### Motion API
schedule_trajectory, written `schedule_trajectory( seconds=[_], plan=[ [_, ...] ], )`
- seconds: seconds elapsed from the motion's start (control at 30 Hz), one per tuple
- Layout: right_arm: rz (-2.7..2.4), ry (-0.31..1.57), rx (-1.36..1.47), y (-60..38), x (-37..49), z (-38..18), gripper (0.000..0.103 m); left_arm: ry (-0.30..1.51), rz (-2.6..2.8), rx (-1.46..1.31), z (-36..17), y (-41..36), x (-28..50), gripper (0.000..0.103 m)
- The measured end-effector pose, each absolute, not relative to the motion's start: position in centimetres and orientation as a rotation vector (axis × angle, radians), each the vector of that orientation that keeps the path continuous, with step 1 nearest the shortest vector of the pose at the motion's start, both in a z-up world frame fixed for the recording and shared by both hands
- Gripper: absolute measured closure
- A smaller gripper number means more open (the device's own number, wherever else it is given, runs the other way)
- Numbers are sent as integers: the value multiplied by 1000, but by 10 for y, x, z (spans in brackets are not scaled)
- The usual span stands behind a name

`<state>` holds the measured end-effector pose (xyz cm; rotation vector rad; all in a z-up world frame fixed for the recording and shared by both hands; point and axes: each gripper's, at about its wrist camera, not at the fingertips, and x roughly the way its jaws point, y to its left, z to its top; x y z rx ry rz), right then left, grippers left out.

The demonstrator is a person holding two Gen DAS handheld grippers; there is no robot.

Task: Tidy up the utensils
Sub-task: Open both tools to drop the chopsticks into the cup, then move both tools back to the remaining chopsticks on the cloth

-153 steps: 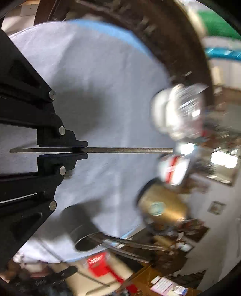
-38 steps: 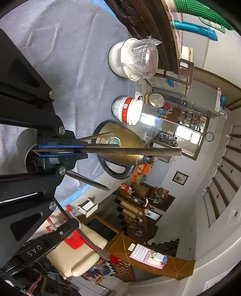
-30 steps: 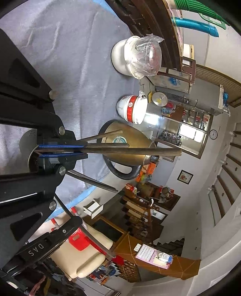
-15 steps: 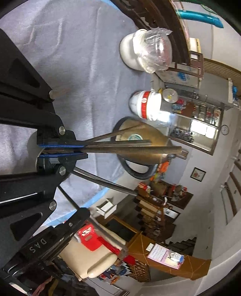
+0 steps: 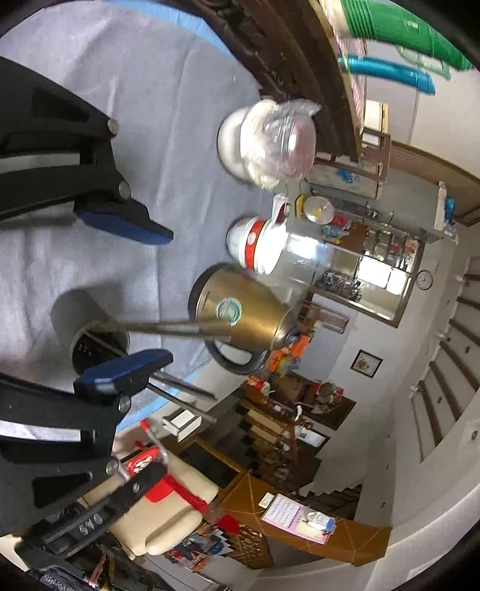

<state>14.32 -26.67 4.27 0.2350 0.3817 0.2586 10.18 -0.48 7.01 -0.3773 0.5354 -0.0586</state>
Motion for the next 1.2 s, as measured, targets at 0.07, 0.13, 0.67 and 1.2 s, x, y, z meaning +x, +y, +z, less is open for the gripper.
schedule_trajectory(
  seconds=[0.07, 0.13, 0.67, 1.2],
  plan=[
    [271, 378, 232, -268, 130, 43, 29, 541, -28, -367, 65, 6, 91, 33],
    [294, 407, 229, -266, 119, 35, 29, 577, 4, -345, 52, 19, 79, 31],
    [419, 1032, 143, -214, 90, -101, 30, 1136, 259, -292, -96, 79, 29, 31],
    [620, 1199, 93, -85, 116, -123, 90, 1116, 244, -226, -104, 68, 13, 30]
  ],
)
